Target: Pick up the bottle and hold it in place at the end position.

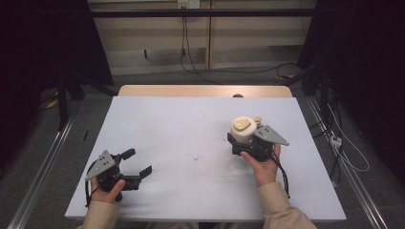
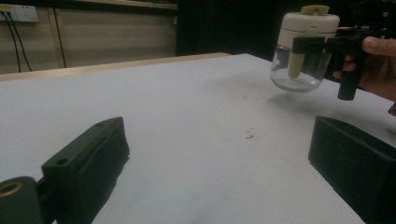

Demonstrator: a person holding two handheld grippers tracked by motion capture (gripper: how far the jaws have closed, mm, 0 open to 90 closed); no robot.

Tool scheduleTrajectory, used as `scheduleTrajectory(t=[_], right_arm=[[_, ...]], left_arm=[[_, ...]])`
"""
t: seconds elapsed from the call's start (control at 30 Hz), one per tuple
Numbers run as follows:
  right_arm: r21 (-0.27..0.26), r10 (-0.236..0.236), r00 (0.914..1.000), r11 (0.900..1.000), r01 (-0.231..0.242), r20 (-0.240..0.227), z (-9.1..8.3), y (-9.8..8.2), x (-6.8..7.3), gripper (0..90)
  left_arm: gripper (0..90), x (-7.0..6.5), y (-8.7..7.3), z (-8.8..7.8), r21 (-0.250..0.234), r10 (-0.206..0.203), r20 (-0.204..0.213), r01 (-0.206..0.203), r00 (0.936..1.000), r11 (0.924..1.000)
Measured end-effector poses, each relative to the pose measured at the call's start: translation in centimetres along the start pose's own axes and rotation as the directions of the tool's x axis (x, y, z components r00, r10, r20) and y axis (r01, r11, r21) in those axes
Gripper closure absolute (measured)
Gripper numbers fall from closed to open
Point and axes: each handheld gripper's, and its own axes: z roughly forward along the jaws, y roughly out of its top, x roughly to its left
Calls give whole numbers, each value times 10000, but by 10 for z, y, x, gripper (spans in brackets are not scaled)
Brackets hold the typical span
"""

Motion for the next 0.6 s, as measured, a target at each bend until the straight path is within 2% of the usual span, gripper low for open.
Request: scheduleTrajectory(t=[0.6], right_arm=[[28, -4, 9996, 10000, 5, -281, 17, 3, 8, 72]], left_arm=[[42, 0, 0, 0, 60, 51, 48, -51, 10000, 10000]])
